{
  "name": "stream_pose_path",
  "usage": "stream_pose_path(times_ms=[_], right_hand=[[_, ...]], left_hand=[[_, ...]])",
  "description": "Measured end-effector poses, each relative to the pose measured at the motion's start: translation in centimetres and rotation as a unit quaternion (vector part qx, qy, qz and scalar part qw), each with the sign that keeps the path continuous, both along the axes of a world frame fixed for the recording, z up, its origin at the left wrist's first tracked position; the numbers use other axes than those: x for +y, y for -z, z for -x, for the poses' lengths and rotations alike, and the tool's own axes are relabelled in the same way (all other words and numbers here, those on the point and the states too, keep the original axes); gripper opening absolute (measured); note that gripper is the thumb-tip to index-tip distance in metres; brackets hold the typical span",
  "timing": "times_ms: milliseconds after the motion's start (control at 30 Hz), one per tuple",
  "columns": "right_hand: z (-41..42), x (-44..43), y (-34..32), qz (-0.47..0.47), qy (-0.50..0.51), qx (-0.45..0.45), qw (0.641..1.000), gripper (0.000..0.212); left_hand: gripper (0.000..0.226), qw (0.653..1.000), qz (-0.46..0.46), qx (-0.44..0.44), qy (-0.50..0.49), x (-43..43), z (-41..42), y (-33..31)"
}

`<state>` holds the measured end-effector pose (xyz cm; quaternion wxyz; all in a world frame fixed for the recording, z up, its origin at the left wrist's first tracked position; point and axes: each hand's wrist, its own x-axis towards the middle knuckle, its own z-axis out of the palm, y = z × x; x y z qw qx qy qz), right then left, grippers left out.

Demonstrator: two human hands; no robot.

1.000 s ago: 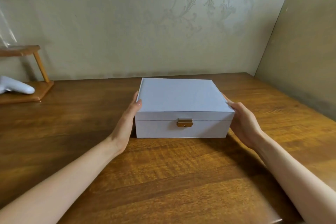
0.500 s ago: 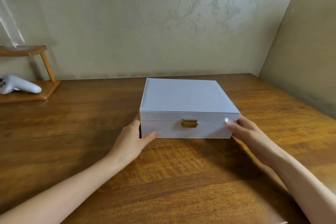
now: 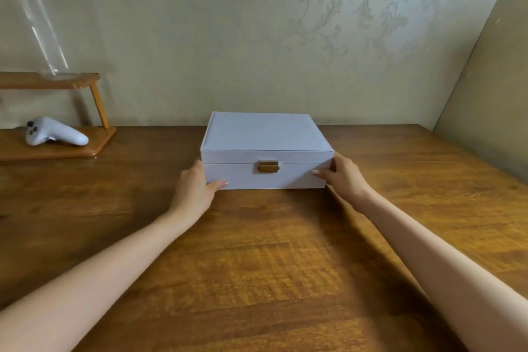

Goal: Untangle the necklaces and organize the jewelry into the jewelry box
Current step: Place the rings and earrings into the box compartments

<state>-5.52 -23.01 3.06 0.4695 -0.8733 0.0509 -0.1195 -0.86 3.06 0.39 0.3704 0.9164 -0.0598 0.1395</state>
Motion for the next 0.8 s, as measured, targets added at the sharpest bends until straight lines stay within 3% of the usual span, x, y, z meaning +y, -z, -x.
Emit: stream_pose_path(times_ms=[333, 633, 800], right_hand=[[-10.7, 0.5, 1.6, 0.021, 0.057, -0.031, 0.998, 0.032], [-13.7, 1.6, 2.0, 0.076, 0.133, 0.003, 0.988, 0.026], [-13.8, 1.9, 2.2, 0.016, 0.14, 0.007, 0.99, 0.033]], left_hand=[[0.047, 0.999, 0.038, 0.009, -0.036, 0.0, -8.4, -0.2], [0.039, 0.994, 0.068, 0.003, -0.091, -0.1, -11.6, 0.2], [0.043, 0.992, 0.088, 0.023, -0.084, -0.3, -11.5, 0.2]])
